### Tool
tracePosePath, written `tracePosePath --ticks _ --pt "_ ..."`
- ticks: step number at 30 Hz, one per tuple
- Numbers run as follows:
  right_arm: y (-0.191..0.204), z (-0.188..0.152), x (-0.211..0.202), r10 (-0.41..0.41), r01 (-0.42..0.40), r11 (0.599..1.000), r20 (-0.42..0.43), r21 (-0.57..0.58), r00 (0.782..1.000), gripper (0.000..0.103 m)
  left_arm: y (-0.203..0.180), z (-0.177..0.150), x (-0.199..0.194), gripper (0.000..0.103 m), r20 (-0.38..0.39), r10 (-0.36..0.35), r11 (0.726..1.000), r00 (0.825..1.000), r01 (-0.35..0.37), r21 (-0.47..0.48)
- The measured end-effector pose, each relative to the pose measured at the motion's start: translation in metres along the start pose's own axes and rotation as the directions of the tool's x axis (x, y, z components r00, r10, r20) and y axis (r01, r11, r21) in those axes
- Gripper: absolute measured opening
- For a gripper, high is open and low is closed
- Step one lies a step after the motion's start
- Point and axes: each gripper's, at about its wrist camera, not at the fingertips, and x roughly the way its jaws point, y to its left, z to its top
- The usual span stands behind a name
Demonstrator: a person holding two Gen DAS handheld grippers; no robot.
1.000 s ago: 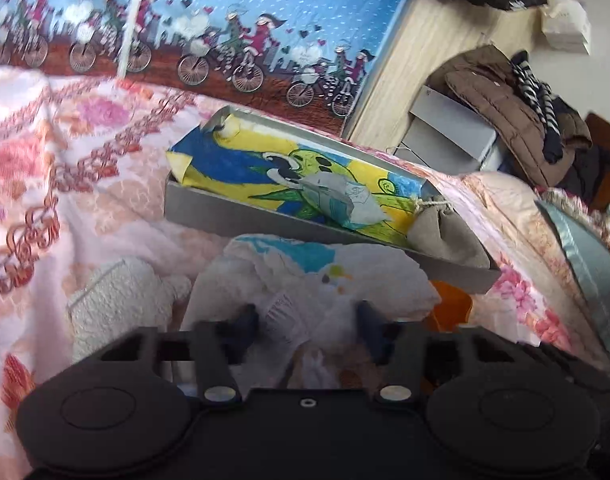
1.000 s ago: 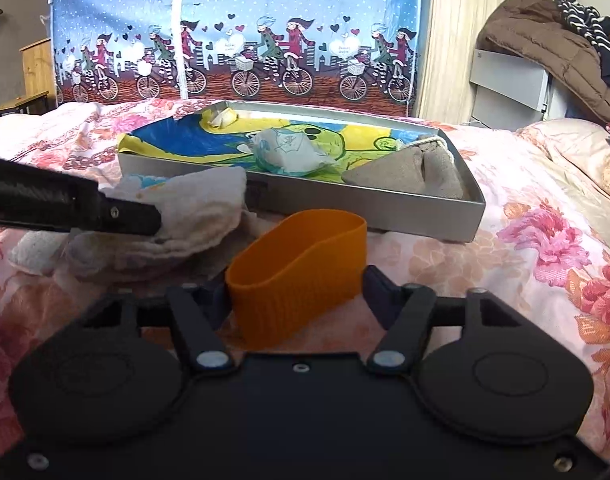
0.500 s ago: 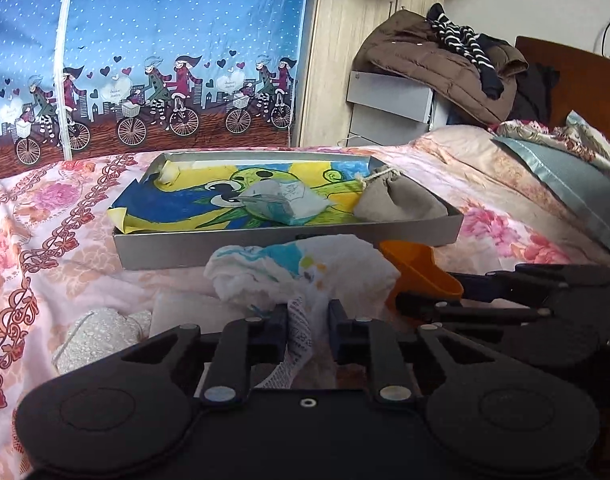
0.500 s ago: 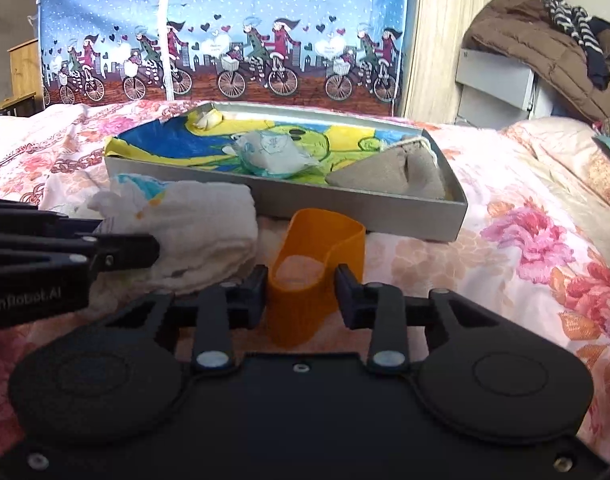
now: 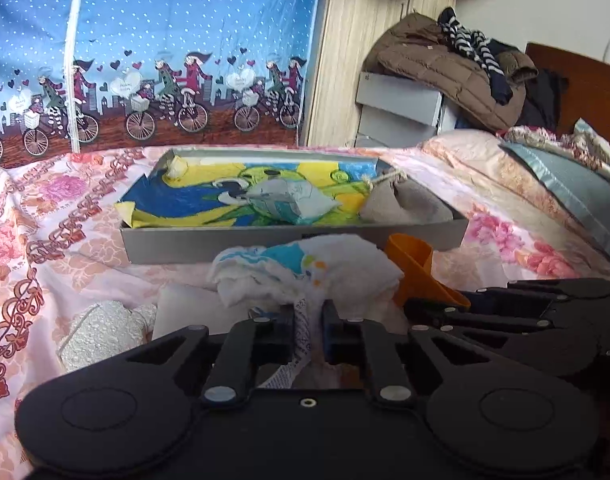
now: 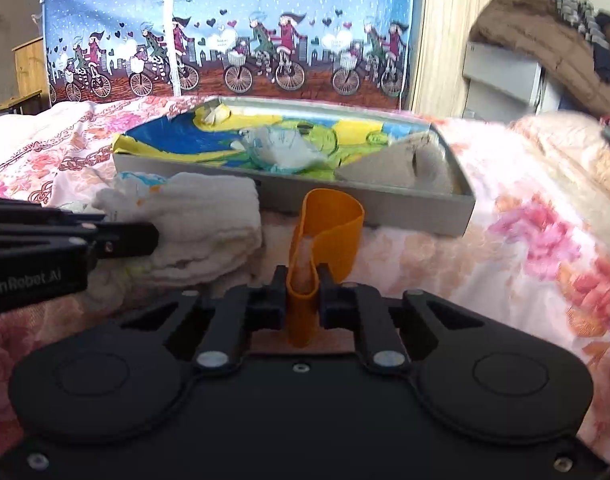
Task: Organize soft objects
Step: 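Lift the orange cup with the right tool while the left tool carries the diaper over the tray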
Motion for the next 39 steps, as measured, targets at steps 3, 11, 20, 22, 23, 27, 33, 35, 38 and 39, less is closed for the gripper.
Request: tracePosePath --ticks 3,11,20,22,23,27,33,35,38,39 --pt "0.002 0.006 -0.01 -0.022 0.025 0.999 0.054 -0.047 0.998 0.007 -0.006 0.004 -0.01 0.013 0.056 0.017 1.0 0.998 -0.018 0.016" --pt "-0.007 0.024 -0.03 -0.047 0.056 0.997 0.18 -0.045 0.983 0.007 -0.018 0.02 -0.049 0.012 0.193 0.058 0.997 0.979 -0.066 0.036" --pt "-0.023 0.033 -0.031 -0.054 0.074 0.995 0.255 -0.068 0.965 0.007 -0.045 0.055 -0.068 0.012 0.347 0.114 0.989 0.931 -0.138 0.045" --pt "-0.028 0.038 -0.024 -0.071 0.099 0.991 0.271 -0.094 0.96 0.007 -0.049 0.065 -0.06 0.012 0.365 0.121 0.99 0.923 -0.139 0.024" --pt "-0.03 0.041 -0.02 -0.075 0.106 0.989 0.274 -0.101 0.959 0.007 -0.05 0.071 -0.053 0.012 0.371 0.125 0.99 0.92 -0.139 0.011" --pt "-0.043 0.049 -0.004 -0.088 0.131 0.983 0.29 -0.131 0.953 0.007 -0.05 0.093 -0.019 0.012 0.384 0.142 0.988 0.912 -0.154 -0.001" --pt "-0.056 0.048 0.026 -0.098 0.136 0.981 0.246 -0.141 0.964 0.007 -0.029 0.121 0.055 0.012 0.304 0.198 0.978 0.932 -0.167 -0.127" --pt "-0.057 0.05 0.034 -0.102 0.138 0.98 0.234 -0.145 0.967 0.007 -0.023 0.123 0.076 0.012 0.269 0.209 0.972 0.94 -0.169 -0.162" --pt "-0.062 0.05 0.043 -0.096 0.122 0.985 0.205 -0.12 0.974 0.007 -0.02 0.12 0.1 0.012 0.231 0.212 0.969 0.95 -0.174 -0.178" --pt "-0.064 0.05 0.047 -0.091 0.114 0.987 0.192 -0.11 0.977 0.007 -0.02 0.118 0.107 0.012 0.216 0.216 0.968 0.952 -0.18 -0.176"
